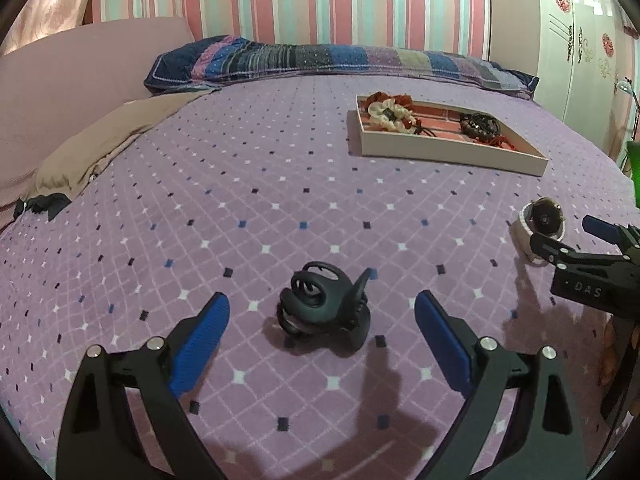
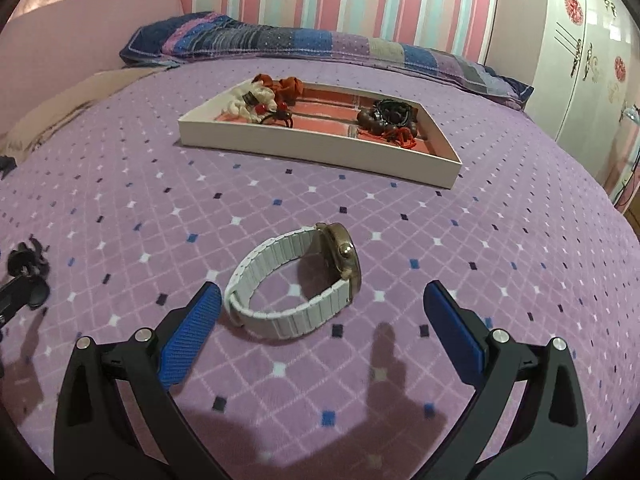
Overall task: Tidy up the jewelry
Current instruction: 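Grasp the black hair clip with the left tool while the right tool grasps the white watch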
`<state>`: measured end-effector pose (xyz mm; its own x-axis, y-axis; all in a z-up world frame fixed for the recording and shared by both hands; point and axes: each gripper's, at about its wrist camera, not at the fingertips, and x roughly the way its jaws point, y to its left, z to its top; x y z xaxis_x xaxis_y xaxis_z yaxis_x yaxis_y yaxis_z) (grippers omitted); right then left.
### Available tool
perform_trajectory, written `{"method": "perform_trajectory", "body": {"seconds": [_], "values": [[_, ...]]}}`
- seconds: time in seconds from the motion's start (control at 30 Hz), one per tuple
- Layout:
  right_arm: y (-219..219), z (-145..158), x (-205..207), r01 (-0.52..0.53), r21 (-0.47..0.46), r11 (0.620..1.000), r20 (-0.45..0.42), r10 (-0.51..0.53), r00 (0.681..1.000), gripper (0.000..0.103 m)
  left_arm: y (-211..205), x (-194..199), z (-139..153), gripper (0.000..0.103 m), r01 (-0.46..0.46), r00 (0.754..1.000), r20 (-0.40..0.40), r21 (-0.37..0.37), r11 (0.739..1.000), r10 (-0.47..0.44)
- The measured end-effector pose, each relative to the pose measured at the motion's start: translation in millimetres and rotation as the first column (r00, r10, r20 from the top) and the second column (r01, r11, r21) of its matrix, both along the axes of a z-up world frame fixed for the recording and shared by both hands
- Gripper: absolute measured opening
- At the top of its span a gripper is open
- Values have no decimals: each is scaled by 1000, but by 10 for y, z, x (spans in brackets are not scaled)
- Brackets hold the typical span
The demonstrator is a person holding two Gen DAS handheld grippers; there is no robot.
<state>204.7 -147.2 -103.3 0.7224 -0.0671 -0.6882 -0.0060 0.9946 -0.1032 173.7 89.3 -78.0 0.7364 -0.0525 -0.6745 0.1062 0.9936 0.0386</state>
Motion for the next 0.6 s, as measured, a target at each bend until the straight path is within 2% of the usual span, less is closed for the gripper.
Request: {"method": "perform_trajectory", "body": {"seconds": [0.17, 0.37, 0.43, 0.5, 0.53, 0.6], "values": [[-26, -114, 163, 8, -10, 1000, -50, -8, 999, 99, 51, 95, -78, 92, -7, 999, -33, -23, 1000, 6], [-112, -126, 243, -2, 52, 999, -66, 6, 998, 98, 98, 201, -159, 92, -16, 997, -74, -48, 999, 12], [-121, -122, 241, -16, 71, 997, -63, 21, 998, 92, 120, 202, -148, 91, -14, 998, -67, -61, 998, 10], [-107, -123, 237, -34, 79, 996, -63, 39, 997, 83, 131, 196, -130, 90, -17, 998, -55, -64, 998, 13], [-100, -122, 229, -41, 82, 996, -62, 46, 997, 79, 135, 195, -124, 82, -16, 999, -51, -67, 998, 13], [-83, -114, 219, -67, 99, 993, -60, 73, 995, 65, 130, 213, -135, 52, -7, 998, -61, -74, 997, 3]]}}
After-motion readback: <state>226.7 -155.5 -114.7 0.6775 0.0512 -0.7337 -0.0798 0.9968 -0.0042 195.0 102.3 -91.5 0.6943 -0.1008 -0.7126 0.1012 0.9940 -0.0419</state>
